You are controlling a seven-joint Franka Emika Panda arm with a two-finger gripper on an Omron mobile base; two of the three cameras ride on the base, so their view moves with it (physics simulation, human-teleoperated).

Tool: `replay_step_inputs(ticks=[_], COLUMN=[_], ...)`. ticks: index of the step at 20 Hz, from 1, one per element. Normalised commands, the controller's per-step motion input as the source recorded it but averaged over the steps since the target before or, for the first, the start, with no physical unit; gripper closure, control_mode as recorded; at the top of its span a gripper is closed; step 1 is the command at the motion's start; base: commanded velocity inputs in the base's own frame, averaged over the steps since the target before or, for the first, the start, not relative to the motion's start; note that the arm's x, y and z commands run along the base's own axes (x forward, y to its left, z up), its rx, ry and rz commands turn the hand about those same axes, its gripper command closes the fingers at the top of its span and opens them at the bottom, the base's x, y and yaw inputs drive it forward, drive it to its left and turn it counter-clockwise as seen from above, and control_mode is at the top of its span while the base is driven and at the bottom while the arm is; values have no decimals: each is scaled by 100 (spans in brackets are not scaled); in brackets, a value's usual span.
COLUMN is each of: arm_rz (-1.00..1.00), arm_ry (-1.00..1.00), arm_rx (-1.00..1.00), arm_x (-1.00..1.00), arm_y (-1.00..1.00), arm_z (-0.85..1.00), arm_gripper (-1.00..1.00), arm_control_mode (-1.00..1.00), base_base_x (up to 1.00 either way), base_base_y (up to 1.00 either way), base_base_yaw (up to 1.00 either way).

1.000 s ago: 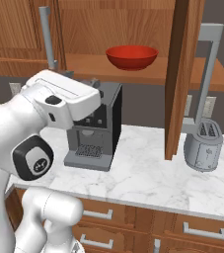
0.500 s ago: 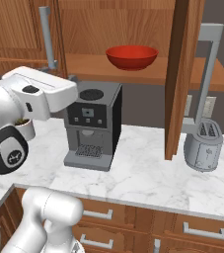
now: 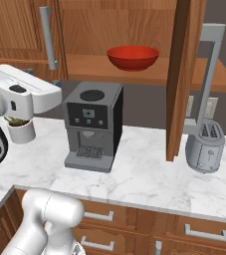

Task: Move the bowls from the cabinet to the plates on the dining table.

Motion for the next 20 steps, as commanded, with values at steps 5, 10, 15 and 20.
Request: replay_step_inputs(ticks=[5,10,15,20], arm_rz=[10,16,17,18], arm_ry=[-4,-7,-5,-3], arm_rx=[6,0,-2,-4], arm_x=[0,2,11,14], arm_y=[37,26,9,0], arm_z=[-10,-5,-1,0], arm_gripper=[-100,-100,-100,-100], arm_control_mode=[-100,-100,-100,-100], base_base_x=[0,0,0,0], base_base_y=[0,0,0,0], base_base_yaw=[0,0,0,0])
